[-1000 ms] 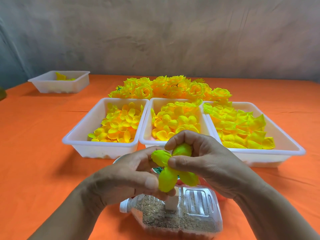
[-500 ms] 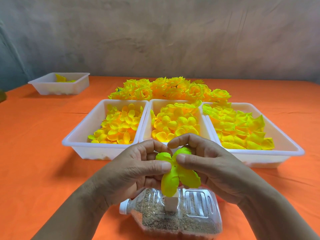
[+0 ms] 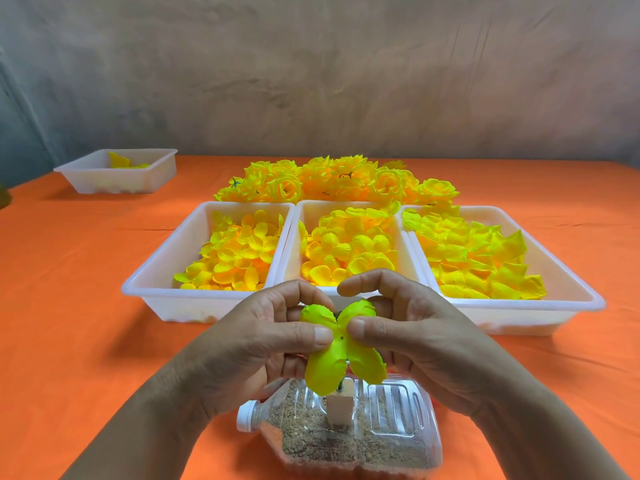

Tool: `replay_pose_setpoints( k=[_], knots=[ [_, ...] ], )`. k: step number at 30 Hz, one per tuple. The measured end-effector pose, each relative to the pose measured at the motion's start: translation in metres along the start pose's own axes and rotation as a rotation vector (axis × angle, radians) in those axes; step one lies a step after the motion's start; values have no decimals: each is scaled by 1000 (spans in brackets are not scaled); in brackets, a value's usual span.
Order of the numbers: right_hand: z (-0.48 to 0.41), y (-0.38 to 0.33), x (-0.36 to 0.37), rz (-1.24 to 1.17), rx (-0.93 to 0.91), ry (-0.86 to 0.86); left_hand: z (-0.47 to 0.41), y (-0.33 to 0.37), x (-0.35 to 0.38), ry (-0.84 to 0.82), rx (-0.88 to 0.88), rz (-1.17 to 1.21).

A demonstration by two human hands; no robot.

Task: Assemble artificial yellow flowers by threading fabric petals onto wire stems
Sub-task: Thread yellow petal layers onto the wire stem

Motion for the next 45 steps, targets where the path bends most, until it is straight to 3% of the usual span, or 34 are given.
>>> replay_pose_setpoints(
  k=[20,29,45],
  knots=[
    [-2,10,-4,44,29,29,-5,-9,-5,32,-32,14],
    [-5,30,-8,352,81,8,-8,-31,-16,83,-130,-146],
    [-5,48,-9,391,140,-7,-11,-52,-27,57,-223,-165]
  ],
)
Point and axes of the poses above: each hand's wrist, its own z-axis away from the middle knuckle, its own x-axis out of the palm, y = z × x, the point moved 10 cm from there along -z, towards the middle knuckle, and after that the axes turned 9 degrees about z, right-handed, at the moved point
